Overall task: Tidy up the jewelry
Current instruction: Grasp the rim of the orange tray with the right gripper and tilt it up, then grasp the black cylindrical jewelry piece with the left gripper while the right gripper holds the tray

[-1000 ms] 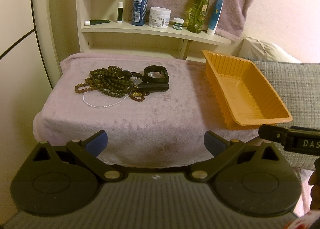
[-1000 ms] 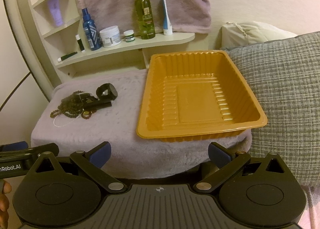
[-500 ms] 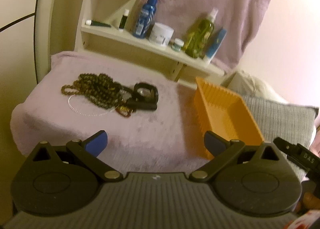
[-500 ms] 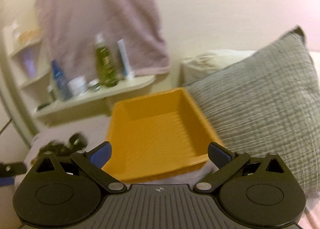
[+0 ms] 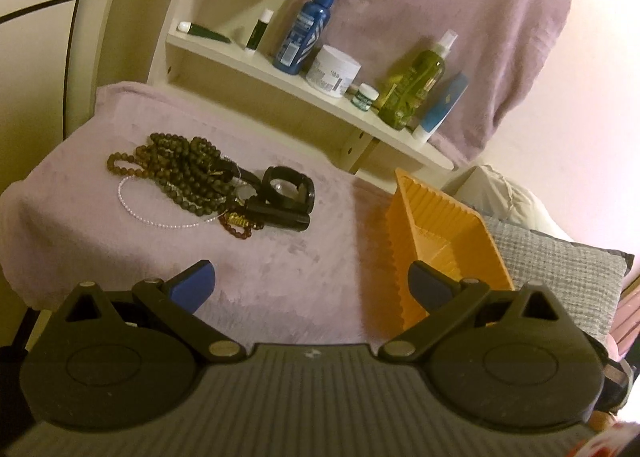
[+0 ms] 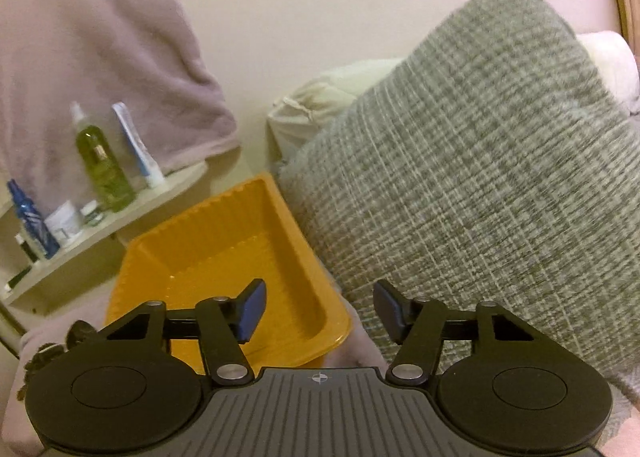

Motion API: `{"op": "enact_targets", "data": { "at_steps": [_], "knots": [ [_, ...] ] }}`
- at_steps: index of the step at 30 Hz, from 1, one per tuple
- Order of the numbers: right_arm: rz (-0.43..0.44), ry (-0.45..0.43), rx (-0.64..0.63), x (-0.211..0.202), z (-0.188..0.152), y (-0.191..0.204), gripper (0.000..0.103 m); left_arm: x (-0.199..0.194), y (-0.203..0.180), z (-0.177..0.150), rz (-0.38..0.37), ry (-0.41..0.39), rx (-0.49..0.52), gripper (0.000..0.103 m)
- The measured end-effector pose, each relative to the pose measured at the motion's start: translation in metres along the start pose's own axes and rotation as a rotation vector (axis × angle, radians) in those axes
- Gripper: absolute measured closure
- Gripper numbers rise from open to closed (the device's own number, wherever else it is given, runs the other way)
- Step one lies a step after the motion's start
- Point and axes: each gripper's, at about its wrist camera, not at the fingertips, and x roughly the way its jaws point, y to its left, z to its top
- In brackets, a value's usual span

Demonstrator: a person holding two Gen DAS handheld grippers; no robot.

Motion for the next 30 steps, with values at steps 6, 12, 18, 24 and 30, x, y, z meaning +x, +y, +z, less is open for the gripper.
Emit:
{"op": "enact_targets", "data": {
  "at_steps": [6, 12, 18, 24, 30],
  "knots": [
    [0.021, 0.058, 0.05, 0.031, -0.003, -0.013, 0.066, 0.008, -0.004, -0.003, 0.014, 0.008, 0.01, 0.001],
    [0.067, 0.087, 0.106, 0.05, -0.003, -0.018, 0.079, 0.016, -0.01, -0.007, 0.006, 0.031, 0.017, 0.001],
    [0.087, 0.101, 0.14, 0.052, -0.002, -0.018, 0.09, 0.023, -0.016, -0.008, 0.009, 0.033, 0.041, 0.001],
    [0.084, 0.093, 0.085, 0.049, 0.005, -0.007, 0.093, 0.027, -0.007, -0.006, 0.041, 0.031, 0.049, 0.003],
    [0.048, 0.049, -0.111, 0.039, 0.01, 0.022, 0.096, 0.027, 0.018, 0.006, 0.109, -0.021, 0.082, 0.006]
  ]
}}
